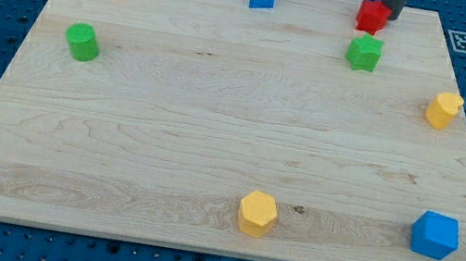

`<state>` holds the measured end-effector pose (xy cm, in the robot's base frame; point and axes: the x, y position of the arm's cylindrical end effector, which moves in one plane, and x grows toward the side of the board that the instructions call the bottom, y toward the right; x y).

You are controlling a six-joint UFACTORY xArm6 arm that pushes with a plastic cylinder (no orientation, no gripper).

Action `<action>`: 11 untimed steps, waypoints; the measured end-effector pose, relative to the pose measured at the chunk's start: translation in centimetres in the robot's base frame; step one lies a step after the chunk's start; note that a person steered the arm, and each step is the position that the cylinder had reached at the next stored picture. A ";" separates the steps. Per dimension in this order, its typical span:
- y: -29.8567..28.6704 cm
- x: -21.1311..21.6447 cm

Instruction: Slide the yellow heart to the left

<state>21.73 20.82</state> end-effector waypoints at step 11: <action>3.3 19.0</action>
